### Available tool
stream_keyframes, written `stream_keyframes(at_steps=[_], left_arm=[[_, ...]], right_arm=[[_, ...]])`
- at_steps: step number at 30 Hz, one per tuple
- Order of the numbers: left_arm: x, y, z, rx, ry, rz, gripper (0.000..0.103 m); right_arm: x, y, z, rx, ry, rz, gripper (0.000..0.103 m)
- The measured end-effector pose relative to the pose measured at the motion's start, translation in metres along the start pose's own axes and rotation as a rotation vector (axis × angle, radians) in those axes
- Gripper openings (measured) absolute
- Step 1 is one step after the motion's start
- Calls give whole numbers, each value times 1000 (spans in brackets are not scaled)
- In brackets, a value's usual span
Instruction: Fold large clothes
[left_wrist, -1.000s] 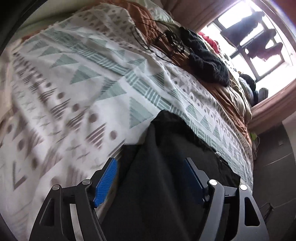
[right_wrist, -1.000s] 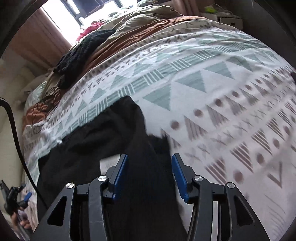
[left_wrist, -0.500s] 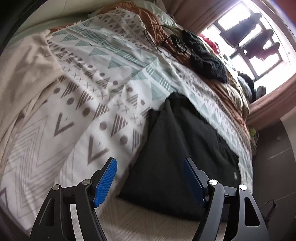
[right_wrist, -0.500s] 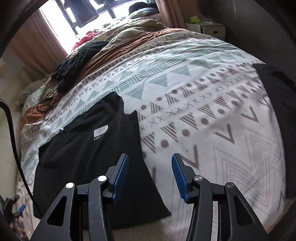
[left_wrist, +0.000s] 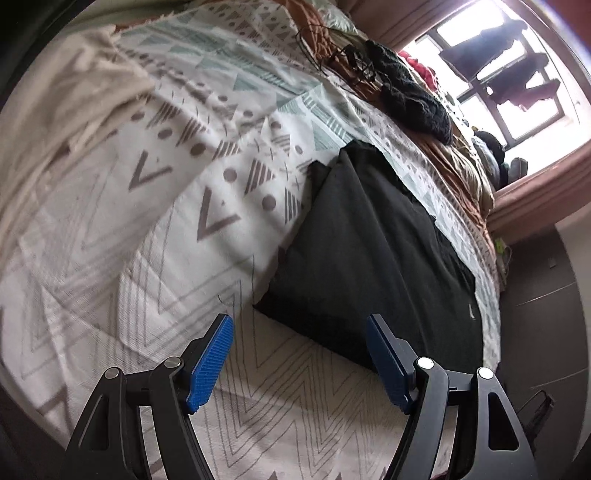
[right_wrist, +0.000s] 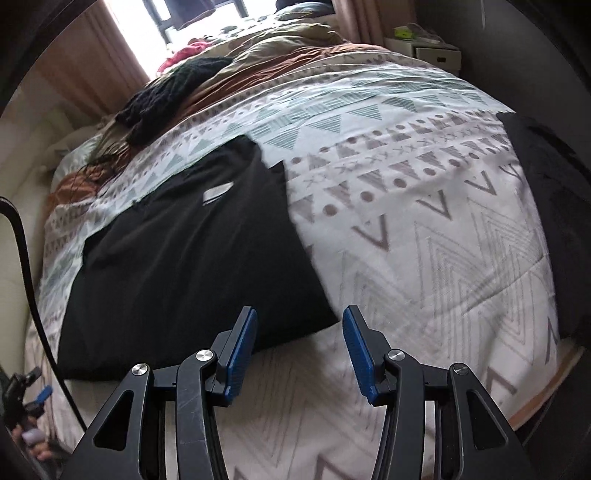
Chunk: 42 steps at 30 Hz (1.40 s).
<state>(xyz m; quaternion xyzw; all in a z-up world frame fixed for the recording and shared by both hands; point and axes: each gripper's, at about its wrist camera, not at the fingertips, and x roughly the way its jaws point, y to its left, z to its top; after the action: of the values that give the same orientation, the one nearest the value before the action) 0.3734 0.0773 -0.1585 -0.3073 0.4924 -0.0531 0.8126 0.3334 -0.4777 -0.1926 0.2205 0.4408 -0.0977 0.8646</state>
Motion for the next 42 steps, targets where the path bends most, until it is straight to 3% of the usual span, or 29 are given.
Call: stream_keyframes(at_steps=[7,10,12,17,24,33,38,42], left_arm=[[22,15,-7,-93,45,-62,73],[31,15,-9,-102,57,-85,69],[40,15,-8,-103,74,-89,61],[49,15,-1,-114,69,-118,59],[58,19,5,-128,62,-136,50],[50,25,5,-170,33,-188,35],[42,25,8,-184,23,-236,34],[48,26,7,-205,39,-216,34]], right_arm=[[-4,32,-15,-91,10,25,49],[0,46,-21,-121,26,47,49],[6,57,-24,-136,50,62,49],[23,94,-33,-196,97,112,49],[41,151,-47,-316,140,169,49],[71,199,-63,-410,178,161,42],[91,208,-60,-416,209,132,36],[102,214,-52,-421,210,132,26]])
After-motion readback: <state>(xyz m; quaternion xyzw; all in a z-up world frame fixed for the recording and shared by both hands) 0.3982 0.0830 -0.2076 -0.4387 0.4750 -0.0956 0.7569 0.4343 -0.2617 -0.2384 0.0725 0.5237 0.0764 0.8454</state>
